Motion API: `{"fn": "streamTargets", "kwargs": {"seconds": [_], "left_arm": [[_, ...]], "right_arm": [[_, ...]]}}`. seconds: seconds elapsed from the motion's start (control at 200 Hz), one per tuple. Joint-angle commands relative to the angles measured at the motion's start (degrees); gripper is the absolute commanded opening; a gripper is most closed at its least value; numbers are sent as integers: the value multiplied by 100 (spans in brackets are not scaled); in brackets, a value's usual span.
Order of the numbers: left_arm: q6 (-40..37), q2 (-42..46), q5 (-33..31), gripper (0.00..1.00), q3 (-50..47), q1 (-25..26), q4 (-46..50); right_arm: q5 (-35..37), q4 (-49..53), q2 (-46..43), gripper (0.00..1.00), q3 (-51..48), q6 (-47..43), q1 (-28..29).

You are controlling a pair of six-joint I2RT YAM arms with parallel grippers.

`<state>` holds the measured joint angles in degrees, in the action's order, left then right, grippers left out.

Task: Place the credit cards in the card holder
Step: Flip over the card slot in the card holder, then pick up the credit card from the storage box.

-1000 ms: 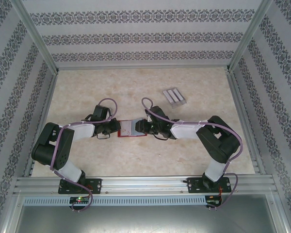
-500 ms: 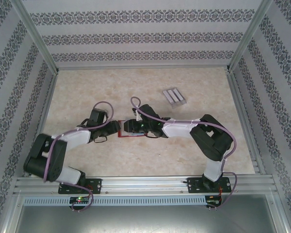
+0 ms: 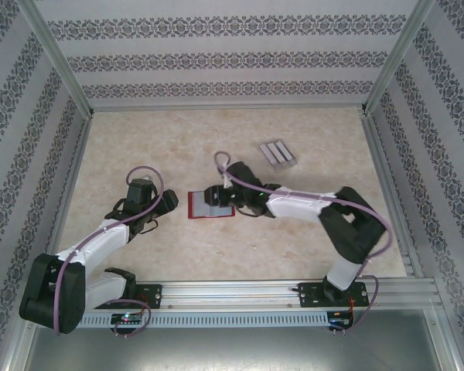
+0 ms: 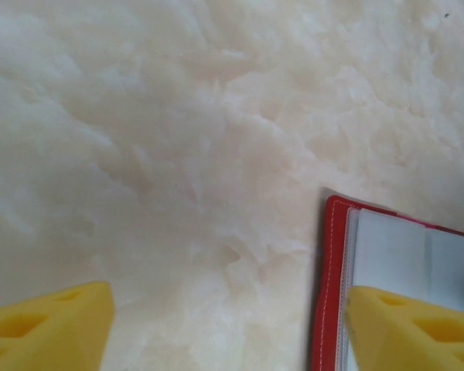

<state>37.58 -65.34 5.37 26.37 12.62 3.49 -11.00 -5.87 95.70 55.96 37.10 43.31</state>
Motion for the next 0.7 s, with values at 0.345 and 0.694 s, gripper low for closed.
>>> {"fn": "streamTargets", "kwargs": {"seconds": [0.345, 0.694], "left_arm": [[-369, -375, 46, 100, 125, 153, -50], [-506, -652, 285, 100, 253, 251, -143]], "right_arm": [[2902, 2728, 171, 65, 1649, -3294, -1292], [1998, 3750, 1087, 98, 2737, -3875, -2080]]}}
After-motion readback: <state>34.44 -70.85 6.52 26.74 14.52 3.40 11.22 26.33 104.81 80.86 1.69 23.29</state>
